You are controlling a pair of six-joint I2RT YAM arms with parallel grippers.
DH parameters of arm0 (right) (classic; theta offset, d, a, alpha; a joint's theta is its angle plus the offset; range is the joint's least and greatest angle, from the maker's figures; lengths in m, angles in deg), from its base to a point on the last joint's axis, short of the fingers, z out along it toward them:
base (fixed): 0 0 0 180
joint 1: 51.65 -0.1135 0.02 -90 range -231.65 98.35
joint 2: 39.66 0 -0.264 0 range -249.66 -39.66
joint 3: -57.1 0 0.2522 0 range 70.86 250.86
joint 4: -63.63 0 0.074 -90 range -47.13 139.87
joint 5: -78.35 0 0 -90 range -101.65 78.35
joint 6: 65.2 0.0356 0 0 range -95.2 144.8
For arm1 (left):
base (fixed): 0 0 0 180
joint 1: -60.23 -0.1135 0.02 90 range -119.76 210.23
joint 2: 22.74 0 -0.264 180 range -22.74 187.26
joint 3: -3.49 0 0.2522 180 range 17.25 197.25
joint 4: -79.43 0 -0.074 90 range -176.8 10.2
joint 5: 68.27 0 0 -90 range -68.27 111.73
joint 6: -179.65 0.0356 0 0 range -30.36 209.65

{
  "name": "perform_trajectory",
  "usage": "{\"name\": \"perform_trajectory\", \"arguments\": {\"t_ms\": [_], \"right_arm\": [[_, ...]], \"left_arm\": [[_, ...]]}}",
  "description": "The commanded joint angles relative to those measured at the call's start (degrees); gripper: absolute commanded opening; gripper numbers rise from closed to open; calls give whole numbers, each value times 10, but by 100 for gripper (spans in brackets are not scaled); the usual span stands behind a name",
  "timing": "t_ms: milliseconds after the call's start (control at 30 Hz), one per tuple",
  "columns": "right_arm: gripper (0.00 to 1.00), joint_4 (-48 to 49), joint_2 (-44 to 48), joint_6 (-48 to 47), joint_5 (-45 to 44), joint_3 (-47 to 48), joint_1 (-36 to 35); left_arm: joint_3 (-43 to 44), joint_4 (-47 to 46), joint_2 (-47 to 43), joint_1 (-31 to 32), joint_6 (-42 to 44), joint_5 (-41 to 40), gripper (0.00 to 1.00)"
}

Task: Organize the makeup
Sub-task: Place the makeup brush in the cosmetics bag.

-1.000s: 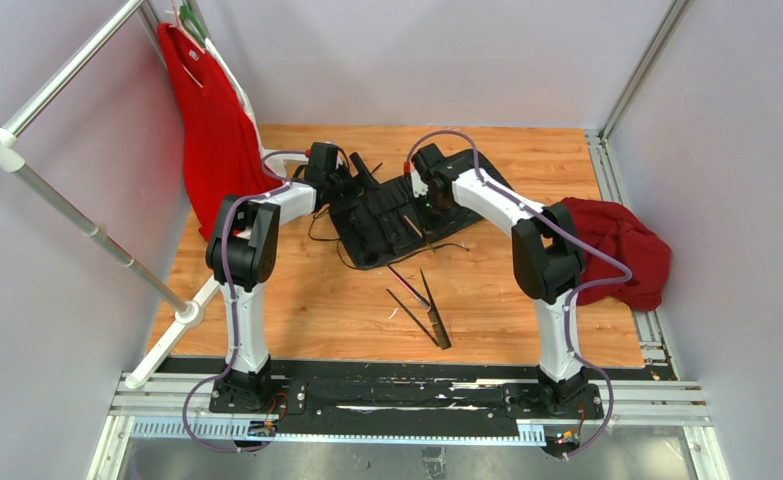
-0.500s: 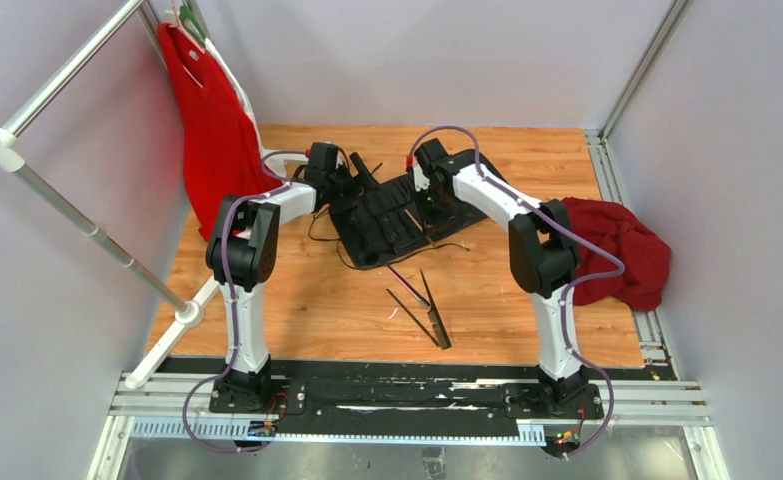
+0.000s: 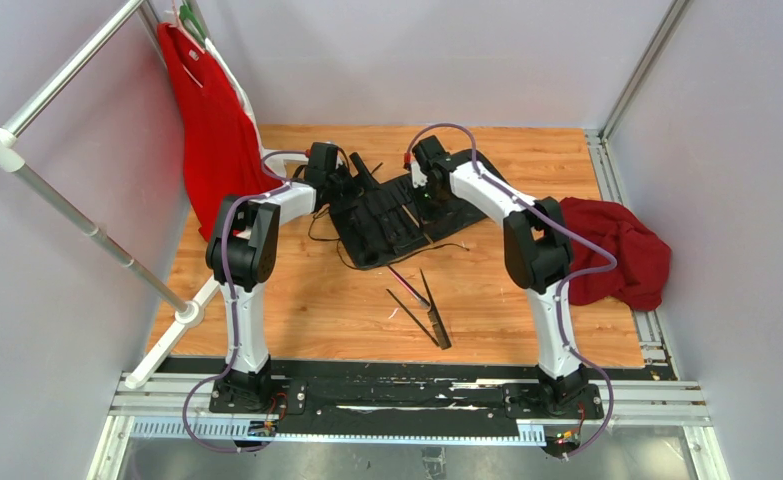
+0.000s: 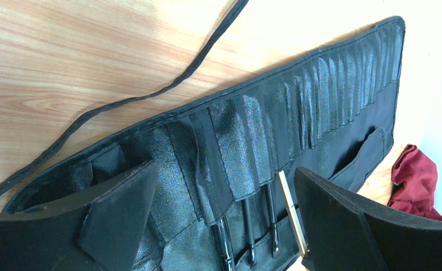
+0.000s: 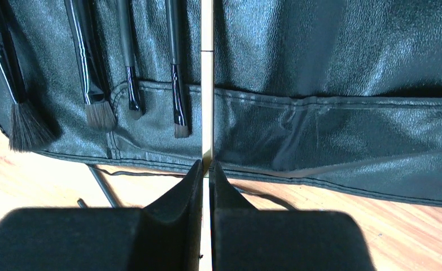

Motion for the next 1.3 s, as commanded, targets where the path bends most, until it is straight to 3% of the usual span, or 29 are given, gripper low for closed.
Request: {"name": "perform_trajectory", "arguments": {"t_ms": [0, 800, 1267], "right_arm": [[1, -8, -23, 0, 8, 26, 9], [1, -4, -107, -4, 17, 144, 15], [2, 13, -121, -5, 24, 157, 17]], "left_arm": [[-19, 78, 10, -9, 11, -15, 98], [-27, 80, 6, -9, 15, -18, 98], [-26, 82, 5, -9, 16, -19, 98]]}}
